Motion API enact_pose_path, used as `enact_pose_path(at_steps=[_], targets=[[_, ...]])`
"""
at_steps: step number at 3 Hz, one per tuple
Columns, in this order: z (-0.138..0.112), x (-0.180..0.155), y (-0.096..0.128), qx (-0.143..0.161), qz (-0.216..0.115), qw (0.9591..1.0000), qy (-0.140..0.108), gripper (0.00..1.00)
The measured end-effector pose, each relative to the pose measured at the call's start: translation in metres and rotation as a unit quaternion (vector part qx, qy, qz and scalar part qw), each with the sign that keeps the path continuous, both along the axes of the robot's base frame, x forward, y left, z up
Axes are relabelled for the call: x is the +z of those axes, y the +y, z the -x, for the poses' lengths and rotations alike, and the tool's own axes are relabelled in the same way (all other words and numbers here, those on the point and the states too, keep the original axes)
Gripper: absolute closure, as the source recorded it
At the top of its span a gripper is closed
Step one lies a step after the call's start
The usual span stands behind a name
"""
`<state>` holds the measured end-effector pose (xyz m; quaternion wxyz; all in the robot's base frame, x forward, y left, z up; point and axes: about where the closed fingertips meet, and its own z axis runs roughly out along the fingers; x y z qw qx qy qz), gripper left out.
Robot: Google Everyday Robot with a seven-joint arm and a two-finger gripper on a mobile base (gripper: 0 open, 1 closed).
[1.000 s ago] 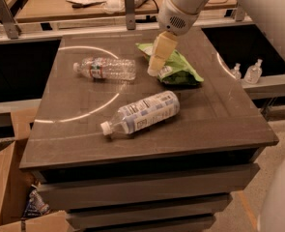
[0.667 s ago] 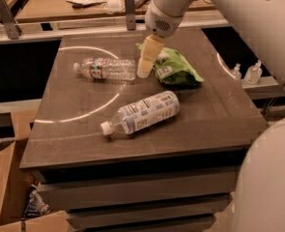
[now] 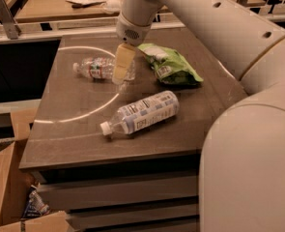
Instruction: Place water bottle upright
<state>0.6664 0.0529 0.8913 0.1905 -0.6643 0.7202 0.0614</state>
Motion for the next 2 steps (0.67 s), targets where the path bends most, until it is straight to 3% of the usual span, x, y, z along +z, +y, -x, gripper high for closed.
enact_pose_path(at_steps=[2], targets=[[-0.023, -0.021, 0.040, 0.010, 0.009, 0.9999, 0.001, 0.00]])
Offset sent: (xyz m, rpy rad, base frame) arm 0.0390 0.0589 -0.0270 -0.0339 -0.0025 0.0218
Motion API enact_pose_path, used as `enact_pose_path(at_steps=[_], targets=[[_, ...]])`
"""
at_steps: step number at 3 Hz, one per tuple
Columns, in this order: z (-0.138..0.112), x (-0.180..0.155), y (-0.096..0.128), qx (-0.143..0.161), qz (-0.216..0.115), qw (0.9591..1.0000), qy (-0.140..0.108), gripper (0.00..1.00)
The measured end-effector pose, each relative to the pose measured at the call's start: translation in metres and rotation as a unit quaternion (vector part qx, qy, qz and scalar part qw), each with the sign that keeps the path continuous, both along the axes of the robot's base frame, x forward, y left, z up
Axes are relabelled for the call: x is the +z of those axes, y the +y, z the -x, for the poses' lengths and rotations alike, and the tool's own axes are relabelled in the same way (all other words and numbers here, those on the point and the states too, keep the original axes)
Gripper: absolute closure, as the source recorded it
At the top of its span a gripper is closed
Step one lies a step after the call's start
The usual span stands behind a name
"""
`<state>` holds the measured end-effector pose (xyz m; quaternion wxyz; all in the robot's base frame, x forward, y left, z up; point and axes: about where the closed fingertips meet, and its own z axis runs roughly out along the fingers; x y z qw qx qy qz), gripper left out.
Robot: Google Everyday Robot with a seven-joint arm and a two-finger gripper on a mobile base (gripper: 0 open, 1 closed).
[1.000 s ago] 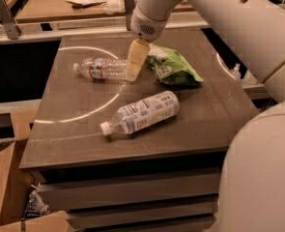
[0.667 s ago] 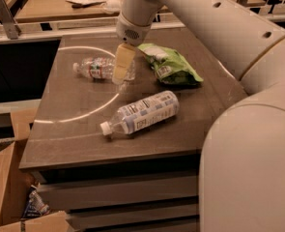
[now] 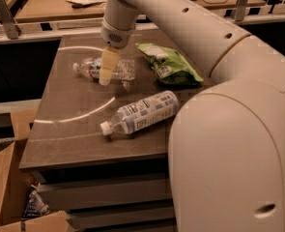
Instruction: Place water bottle upright
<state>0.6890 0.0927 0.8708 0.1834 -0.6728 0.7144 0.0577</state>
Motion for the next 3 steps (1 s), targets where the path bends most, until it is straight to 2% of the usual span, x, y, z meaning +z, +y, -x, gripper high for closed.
enact_pose_path(at_steps=[1, 2, 3], targets=[[-0.010, -0.014, 0.010, -0.013, 0.021, 0.9997, 0.009, 0.00], [-0.016, -0.029, 0.012, -0.029, 0.042, 0.9984, 0.023, 0.19], [-0.016, -0.038, 0.014, -0.028, 0.056, 0.9975, 0.033, 0.42]])
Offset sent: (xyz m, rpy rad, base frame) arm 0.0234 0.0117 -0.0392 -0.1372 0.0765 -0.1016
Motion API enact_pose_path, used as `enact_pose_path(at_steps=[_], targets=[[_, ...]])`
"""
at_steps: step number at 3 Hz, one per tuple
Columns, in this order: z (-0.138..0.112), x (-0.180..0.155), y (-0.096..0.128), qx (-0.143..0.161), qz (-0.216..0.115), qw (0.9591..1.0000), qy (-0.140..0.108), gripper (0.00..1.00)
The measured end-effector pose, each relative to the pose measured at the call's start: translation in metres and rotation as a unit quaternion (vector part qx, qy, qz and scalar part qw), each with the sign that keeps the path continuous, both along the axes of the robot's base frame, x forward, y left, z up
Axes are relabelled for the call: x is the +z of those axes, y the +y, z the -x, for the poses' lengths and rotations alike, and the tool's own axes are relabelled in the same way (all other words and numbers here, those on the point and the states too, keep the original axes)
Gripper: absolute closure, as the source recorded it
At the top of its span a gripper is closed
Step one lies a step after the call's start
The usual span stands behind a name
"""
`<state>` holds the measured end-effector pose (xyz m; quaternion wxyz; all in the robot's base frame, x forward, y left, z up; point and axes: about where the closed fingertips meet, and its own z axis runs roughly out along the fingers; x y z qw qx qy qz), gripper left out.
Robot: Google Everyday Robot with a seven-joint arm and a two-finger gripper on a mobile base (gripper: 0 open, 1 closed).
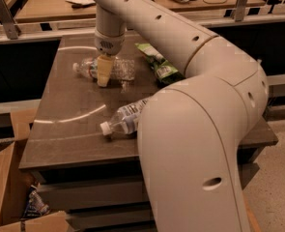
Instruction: Place water bottle upright
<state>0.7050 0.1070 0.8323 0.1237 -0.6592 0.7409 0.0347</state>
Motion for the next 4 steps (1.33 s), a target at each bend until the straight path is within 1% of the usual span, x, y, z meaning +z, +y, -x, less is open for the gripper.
enact_pose_path(at_steps=[2, 3, 4], targets=[[0.000, 0.003, 0.001, 0.002, 0.001, 1.0000, 0.001, 0.88], [0.000, 0.004, 0.001, 0.002, 0.001, 1.0000, 0.001, 1.00], [0.006, 0.049, -0.006, 0.011, -0.123, 0.9920, -0.024, 1.00]])
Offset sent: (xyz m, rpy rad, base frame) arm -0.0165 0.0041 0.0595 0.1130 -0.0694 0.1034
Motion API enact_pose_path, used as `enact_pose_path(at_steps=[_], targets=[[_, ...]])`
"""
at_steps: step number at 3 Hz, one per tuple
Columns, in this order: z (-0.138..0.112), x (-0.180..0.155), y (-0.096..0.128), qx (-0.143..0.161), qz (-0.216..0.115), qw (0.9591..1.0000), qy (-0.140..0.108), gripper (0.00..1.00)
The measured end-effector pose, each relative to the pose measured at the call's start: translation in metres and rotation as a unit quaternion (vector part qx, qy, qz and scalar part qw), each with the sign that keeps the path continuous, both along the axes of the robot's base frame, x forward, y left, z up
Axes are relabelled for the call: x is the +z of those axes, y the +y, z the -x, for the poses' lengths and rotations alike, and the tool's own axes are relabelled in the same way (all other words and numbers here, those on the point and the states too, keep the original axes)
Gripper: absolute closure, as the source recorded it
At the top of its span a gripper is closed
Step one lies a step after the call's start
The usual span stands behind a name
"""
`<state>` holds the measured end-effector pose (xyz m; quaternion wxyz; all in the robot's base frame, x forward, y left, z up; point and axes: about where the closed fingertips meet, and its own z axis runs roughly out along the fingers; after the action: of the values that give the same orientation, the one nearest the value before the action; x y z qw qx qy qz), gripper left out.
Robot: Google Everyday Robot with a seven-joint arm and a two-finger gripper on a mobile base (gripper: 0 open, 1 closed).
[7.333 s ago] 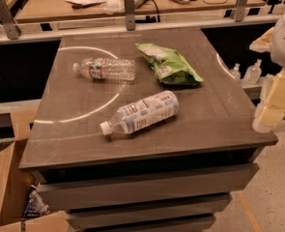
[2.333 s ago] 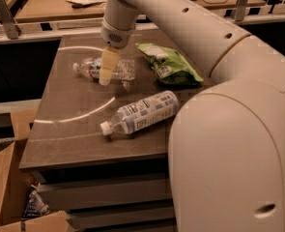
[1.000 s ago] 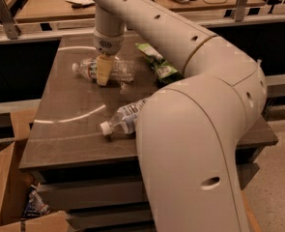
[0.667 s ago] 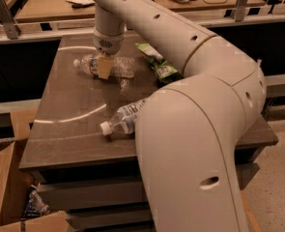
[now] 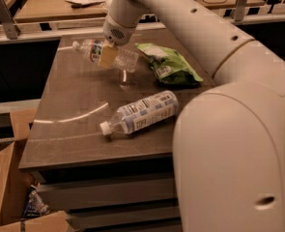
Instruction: Place water bottle upright
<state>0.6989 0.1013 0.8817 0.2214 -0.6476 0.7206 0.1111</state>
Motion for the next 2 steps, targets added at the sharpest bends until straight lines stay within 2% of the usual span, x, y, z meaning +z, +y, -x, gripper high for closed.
enact_pose_path(at_steps=[1, 2], targets=[[0.005, 0.035, -0.009, 0.003, -0.098, 0.9950, -0.019, 1.00], [0.007, 0.048, -0.015, 0.019, -0.196, 0.9803, -0.017, 1.00]])
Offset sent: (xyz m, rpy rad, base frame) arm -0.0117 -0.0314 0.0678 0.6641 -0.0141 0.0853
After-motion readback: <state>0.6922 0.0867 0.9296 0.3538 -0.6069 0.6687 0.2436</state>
